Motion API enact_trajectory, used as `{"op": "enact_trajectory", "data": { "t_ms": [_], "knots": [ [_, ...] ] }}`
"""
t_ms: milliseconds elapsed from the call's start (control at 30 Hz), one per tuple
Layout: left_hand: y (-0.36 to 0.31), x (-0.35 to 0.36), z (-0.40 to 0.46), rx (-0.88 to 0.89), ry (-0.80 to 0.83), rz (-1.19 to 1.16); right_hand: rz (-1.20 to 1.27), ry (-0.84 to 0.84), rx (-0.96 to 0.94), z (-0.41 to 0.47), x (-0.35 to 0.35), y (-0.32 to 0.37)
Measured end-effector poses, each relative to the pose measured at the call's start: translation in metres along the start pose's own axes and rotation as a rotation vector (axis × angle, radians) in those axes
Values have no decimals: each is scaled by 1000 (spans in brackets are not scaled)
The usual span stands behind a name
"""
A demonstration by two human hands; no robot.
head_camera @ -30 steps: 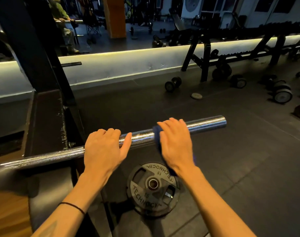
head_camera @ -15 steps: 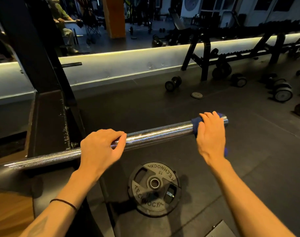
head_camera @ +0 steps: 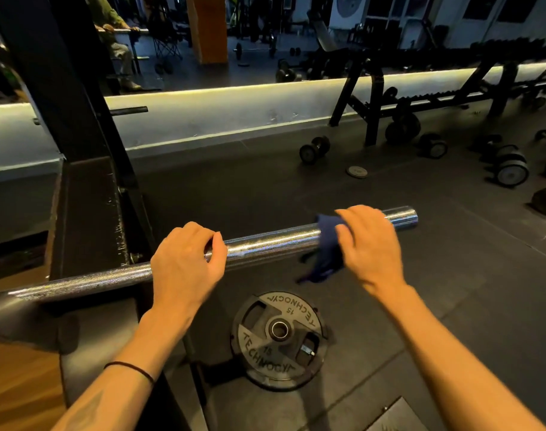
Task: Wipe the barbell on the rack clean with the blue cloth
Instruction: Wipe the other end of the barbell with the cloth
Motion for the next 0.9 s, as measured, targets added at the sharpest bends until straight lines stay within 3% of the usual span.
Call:
{"op": "enact_trajectory", "data": {
  "t_ms": [133,233,333,500,567,700,900],
  "knots": [
    [-1,3,-1,6,-22,53,-74,26,178,-5,-9,-57],
    [0,3,0,-13,-15,96,-95,-37,248,-4,6,-38],
    [0,3,-1,-9,-38,98,-173,1,161,-1,17,7],
    [3,6,-8,44,-115,57,96,-48,-50,-10,32,124],
    [4,5,-10,62,-140,28,125,-16,-114,-11,36,141],
    [2,2,-6,34,-94,17,93,6,-170,1,17,88],
    [0,2,-7,-6,-96,-16,-80,9,169,1,-10,-35]
  ]
}}
Point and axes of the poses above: each hand's wrist, its own z-axis towards the middle knuckle, its own x-axis out of the palm, y = z × x, the point moved 1 cm from there along z, towards the middle knuckle, and after that the axes turned 1 degree about -y, right-handed, at the moved point
